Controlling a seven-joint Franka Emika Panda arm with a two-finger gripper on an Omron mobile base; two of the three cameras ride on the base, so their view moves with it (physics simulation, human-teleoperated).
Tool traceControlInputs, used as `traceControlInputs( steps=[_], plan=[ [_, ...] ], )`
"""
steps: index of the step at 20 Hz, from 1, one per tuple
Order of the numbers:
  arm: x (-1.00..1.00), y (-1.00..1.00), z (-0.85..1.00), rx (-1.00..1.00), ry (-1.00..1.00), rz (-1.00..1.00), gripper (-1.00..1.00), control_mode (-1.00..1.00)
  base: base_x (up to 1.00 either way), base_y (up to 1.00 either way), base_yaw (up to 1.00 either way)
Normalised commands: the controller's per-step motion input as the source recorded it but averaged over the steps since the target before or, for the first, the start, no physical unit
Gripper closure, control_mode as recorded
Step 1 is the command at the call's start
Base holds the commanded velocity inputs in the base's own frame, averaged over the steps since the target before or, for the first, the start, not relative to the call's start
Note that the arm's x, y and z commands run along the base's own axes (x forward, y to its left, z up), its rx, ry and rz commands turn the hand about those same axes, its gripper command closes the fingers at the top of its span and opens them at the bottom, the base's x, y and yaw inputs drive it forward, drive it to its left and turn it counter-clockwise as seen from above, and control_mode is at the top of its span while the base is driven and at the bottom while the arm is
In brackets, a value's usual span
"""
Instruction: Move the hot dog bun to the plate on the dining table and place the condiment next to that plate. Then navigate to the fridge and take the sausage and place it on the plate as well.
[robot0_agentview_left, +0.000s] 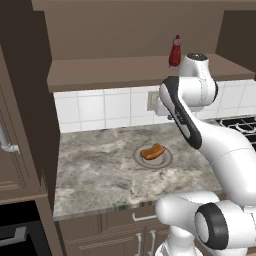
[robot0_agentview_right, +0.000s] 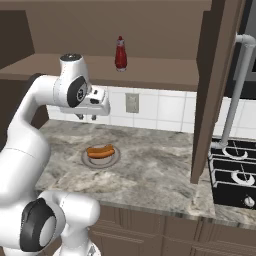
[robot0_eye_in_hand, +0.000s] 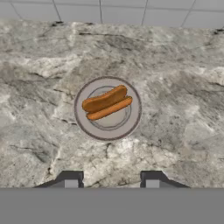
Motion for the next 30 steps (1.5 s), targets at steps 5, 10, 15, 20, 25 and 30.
traceControlInputs(
  steps=[5,10,15,20,25,30],
  plan=[
    [-0.19,0.0,-0.14,0.01,0.01,-0.02,-1.0,-1.0,0.0,0.0,0.0],
    [-0.08,-0.01,-0.48,0.08,0.15,-0.18,-1.0,-1.0,0.0,0.0,0.0],
    [0.0,0.0,-0.48,0.11,0.1,-0.21,-1.0,-1.0,0.0,0.0,0.0],
    [0.2,0.0,-0.52,0.08,0.07,-0.24,-1.0,-1.0,0.0,0.0,0.0],
    [0.49,0.0,-0.51,0.02,0.0,-0.24,-1.0,-1.0,0.0,0.0,0.0],
    [0.68,0.0,-0.38,0.0,0.0,-0.18,-1.0,-1.0,0.0,0.0,0.0]
  ],
)
